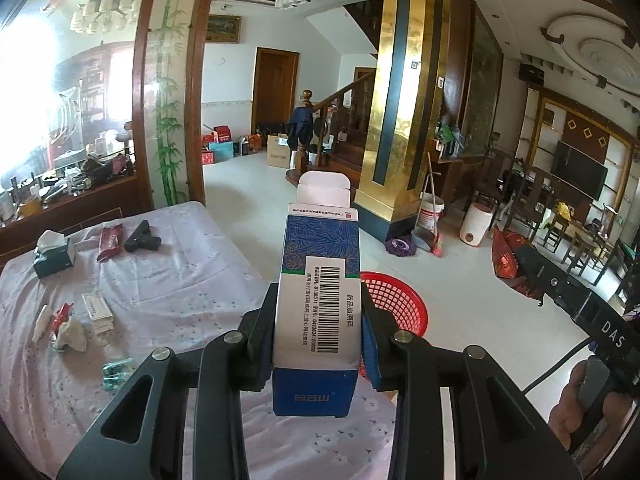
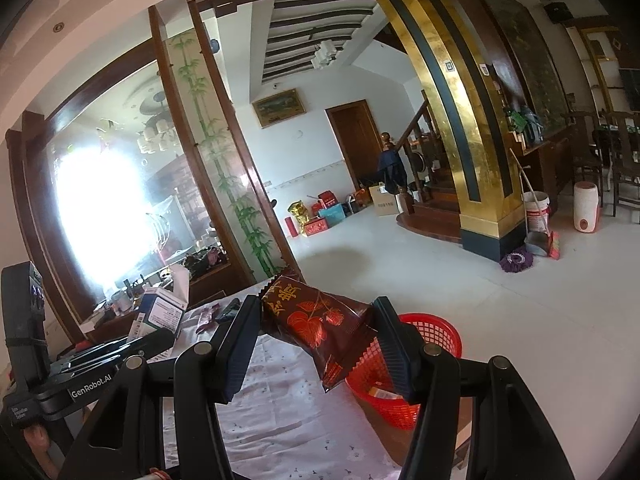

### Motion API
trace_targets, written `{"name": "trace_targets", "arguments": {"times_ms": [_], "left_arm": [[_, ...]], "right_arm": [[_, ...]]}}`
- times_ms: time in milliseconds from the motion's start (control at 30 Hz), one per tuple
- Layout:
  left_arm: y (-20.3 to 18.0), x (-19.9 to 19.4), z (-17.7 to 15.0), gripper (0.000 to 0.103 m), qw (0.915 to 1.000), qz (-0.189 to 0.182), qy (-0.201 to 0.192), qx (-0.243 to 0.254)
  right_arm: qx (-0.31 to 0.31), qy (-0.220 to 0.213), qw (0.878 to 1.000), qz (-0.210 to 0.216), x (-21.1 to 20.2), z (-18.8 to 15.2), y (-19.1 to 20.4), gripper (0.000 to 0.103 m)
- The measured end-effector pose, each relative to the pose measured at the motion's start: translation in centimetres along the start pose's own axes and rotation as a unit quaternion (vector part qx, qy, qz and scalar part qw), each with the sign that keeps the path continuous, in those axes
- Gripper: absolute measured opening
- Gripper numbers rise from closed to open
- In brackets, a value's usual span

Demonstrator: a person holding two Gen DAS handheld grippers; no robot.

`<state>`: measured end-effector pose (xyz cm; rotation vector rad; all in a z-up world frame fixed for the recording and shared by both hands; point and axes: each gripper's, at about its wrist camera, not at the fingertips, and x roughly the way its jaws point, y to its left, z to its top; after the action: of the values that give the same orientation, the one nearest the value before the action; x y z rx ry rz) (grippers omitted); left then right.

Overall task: Collect trash
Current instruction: 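Carry the medicine box and candy wrapper to the red basket and release both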

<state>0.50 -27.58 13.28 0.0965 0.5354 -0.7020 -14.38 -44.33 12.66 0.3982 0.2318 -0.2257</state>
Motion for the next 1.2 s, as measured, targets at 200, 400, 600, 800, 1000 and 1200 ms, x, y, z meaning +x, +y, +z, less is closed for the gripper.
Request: {"name": "trace_targets", "arguments": {"times_ms": [200, 400, 600, 800, 1000, 1200], "left_arm": [[-0.6, 2.1, 0.0, 0.034, 0.9997, -0.022, 0.005, 0.000], [-0.9, 5.3, -0.3, 0.033, 0.9987, -0.041, 0.029, -0.002], [-1.5, 8.7, -0.6, 0.033, 0.9959, -0.068, 0.059, -0.002], [-2.2, 12.7, -1.0, 0.034, 0.9907, -0.099, 0.093, -0.009], [-3.0, 16.9, -1.4, 0.034, 0.9858, -0.112, 0.124, -0.013], [-3.7, 19.4, -1.5, 0.034, 0.9838, -0.121, 0.132, -0.014]], "right_arm": [[0.011, 0.001, 1.000, -0.008, 0.7, 0.1, -0.7, 0.061], [0.032, 0.014, 0.999, -0.016, 2.5, -0.1, -2.1, 0.061], [0.057, 0.029, 0.998, -0.025, 4.3, -0.4, -4.4, 0.061], [0.076, 0.042, 0.996, -0.035, 6.2, -0.4, -6.7, 0.061], [0.095, 0.059, 0.993, -0.037, 8.9, -0.4, -8.9, 0.061], [0.109, 0.075, 0.990, -0.043, 11.3, -0.8, -10.8, 0.062]]}}
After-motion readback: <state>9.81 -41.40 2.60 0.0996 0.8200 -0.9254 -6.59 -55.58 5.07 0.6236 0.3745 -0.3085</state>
